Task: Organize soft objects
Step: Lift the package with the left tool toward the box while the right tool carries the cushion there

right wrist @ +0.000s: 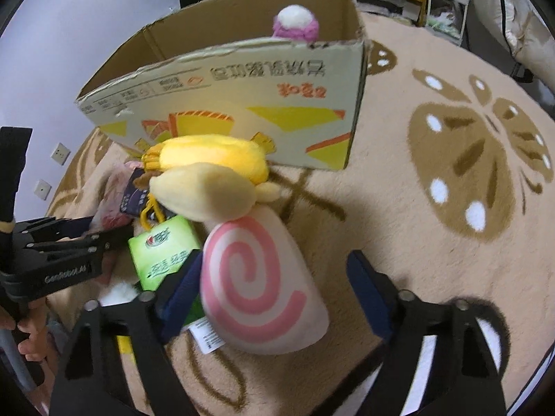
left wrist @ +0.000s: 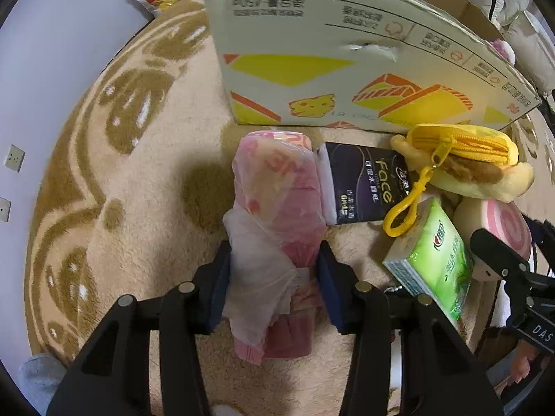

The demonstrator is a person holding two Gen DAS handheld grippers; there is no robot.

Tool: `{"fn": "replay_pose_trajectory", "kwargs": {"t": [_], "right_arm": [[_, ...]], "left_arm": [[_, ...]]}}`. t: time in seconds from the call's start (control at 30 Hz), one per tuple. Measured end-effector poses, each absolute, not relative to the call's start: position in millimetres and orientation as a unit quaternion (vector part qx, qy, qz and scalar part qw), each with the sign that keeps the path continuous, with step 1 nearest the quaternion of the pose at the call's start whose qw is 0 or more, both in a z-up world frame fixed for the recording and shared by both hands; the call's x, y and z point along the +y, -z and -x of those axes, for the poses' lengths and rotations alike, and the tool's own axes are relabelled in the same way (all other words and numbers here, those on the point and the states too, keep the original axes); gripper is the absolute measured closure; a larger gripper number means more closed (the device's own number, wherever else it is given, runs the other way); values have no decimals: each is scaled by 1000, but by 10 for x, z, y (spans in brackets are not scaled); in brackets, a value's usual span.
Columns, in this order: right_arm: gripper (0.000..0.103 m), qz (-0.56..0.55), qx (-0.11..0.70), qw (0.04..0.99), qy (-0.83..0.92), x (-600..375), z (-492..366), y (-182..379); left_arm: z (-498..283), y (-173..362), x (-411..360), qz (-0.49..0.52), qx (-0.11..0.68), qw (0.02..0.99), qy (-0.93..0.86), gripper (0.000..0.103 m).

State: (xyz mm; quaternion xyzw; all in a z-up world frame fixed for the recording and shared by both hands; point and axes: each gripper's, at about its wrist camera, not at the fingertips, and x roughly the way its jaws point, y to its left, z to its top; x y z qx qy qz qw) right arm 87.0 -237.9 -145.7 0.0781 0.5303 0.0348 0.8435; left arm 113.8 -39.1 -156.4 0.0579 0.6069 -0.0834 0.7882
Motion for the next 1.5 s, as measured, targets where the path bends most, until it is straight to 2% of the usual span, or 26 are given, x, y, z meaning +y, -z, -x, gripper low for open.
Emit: {"fn": "replay_pose_trajectory", "kwargs": {"t": [0.03,0.1,0.3,0.5,0.73,0.93,1.17,1.5], "right_arm": [[27,-80,533,841,-38,-2369,-864,1466],[39,-80,536,839,-47,-2348,-855,1480],[50,-72,534,841,-52,-2281,-815,1439],[52,-82,528,844,-33,-2325,-661,1331],[52,-114,509,853,-7,-2514,-547,1206],[52,-133,454,881,3,-2609,-390,950],[52,-132,374,918,-3,-2592,-261,590],[52,-135,311,940,-23,-2581,-243,219]], "left_arm": [[-1137,1562,-381,-55,607,789,83,58],[-1128,1557,-376,-56,605,790,80,58],[-1038,1413,-304,-54,599,796,66,59],[-888,1230,-330,-51,586,806,63,59],[-645,942,-263,-50,534,843,43,59],[-517,621,-177,-37,487,872,31,59],[-415,256,-193,-60,394,917,4,59],[-400,-277,-52,-41,314,949,-2,59]]}}
